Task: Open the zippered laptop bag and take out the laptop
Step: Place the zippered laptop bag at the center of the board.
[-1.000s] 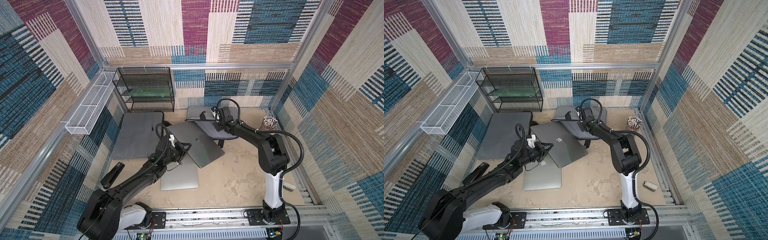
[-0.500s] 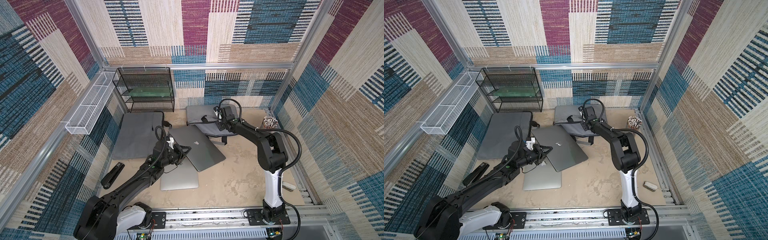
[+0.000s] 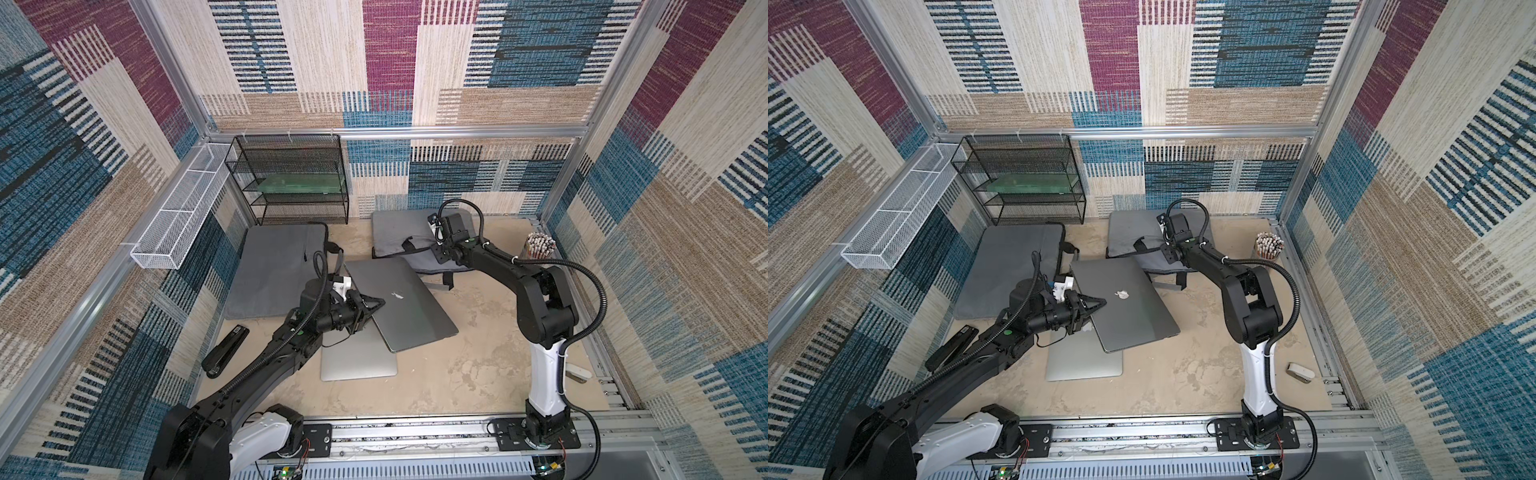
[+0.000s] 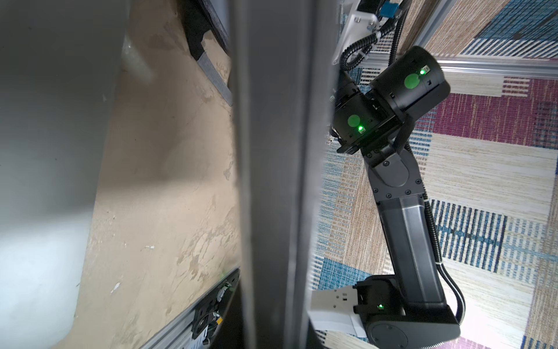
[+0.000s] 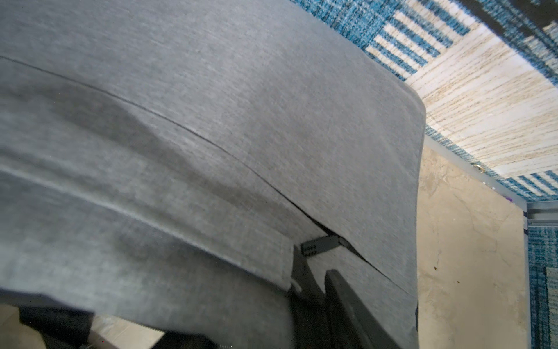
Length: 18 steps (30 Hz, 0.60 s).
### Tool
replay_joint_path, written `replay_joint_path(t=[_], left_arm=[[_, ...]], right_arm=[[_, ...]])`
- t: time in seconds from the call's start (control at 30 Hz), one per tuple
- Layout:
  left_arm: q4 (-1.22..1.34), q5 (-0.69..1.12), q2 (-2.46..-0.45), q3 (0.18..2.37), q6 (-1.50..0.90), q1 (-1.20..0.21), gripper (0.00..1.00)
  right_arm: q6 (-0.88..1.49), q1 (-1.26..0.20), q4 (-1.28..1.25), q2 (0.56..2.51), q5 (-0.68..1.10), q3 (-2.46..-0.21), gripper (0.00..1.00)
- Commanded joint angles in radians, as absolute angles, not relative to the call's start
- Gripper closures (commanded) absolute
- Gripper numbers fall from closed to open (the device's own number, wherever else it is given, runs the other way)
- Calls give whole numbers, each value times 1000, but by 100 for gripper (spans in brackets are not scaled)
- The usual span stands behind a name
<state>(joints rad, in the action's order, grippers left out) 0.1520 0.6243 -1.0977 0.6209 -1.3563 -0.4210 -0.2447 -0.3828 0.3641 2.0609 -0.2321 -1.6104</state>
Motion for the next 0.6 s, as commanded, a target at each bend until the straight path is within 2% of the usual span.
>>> replay_joint_path(t=[0.0, 0.1, 0.13, 0.17, 0.37, 0.57], left_arm=[[259, 723, -1096, 649, -1310, -416, 100], [228, 762, -1107, 674, -1270, -414, 100], [216, 774, -1112, 683, -1252, -415, 100], [202, 785, -1116, 693, -1238, -414, 100], [177, 811, -1140, 715, -1185, -439, 100], [166, 779, -1187, 715, -1134, -524, 100]], right_arm=[[-199, -387, 377, 2027, -252, -1604, 41], [-167, -395, 402, 1992, -269, -1588, 37], [-155, -399, 412, 1981, -282, -1586, 25], [-144, -403, 422, 1970, -295, -1583, 4], [-55, -408, 480, 1899, -358, -1587, 5], [45, -408, 538, 1797, -351, -1581, 5]])
